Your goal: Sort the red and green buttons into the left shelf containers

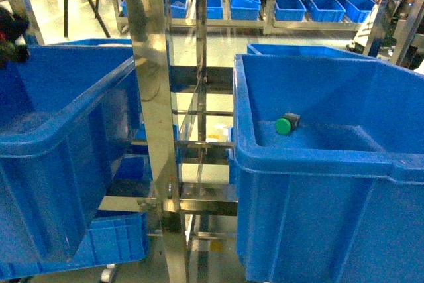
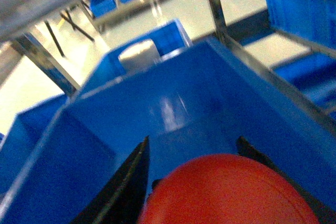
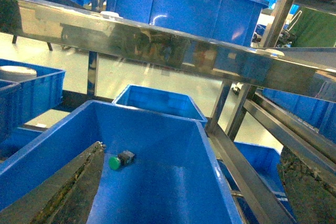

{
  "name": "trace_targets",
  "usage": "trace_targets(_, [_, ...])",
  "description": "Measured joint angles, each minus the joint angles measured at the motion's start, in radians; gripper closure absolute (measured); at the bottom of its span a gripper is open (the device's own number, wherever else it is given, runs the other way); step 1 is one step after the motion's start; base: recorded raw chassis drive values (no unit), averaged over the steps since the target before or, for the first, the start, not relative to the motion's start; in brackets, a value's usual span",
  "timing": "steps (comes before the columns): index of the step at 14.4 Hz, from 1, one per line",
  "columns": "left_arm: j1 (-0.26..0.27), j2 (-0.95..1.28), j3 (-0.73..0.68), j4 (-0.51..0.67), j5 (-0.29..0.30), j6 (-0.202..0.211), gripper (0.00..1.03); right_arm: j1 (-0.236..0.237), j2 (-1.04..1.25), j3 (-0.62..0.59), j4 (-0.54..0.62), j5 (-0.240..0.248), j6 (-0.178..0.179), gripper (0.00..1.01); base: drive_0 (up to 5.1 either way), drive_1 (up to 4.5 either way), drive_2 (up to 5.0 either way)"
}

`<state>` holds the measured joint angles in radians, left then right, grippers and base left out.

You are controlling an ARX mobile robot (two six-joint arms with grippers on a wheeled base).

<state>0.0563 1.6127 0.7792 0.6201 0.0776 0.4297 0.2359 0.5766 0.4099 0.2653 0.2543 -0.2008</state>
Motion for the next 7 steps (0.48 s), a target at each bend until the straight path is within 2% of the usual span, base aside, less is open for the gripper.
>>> trace_targets(1, [0.0,0.051,-0.007,0.003,-0.011,0.027,0.42,0.0,0.0,0.0,0.0,0.0,0.0,0.03,0.0,0.0,0.0])
trace_targets(2, [0.005,0.047,-0.037,-0.019,-0.008,0.034,0.27,0.0,0.0,0.0,0.0,0.0,0.0,0.03,0.0,0.0,0.0])
trace_targets(3, [0.019,-0.022,-0.066,-0.081,0.021,0.012,0.15,0.0,0.003,0.0,0.0,0.0,0.0,0.03,0.0,0.0,0.0])
trace_targets(4, [0.039,-0.106,-0.082,-0.152,0.06,-0.026,0.06,0.0,0.004,0.0,0.0,0.0,0.0,0.03,0.0,0.0,0.0])
trace_targets(5, [0.055,-0.211,-0.1,-0.232,0.1,-0.076,0.03,0.0,0.004,0.0,0.0,0.0,0.0,0.03,0.0,0.0,0.0])
trace_targets(6, [0.059,-0.331,-0.118,-0.319,0.134,-0.135,0.06,0.0,0.004,0.0,0.0,0.0,0.0,0.03,0.0,0.0,0.0])
trace_targets(7, [0.051,-0.458,-0.136,-0.413,0.172,-0.183,0.05,0.0,0.004,0.0,0.0,0.0,0.0,0.03,0.0,0.0,0.0])
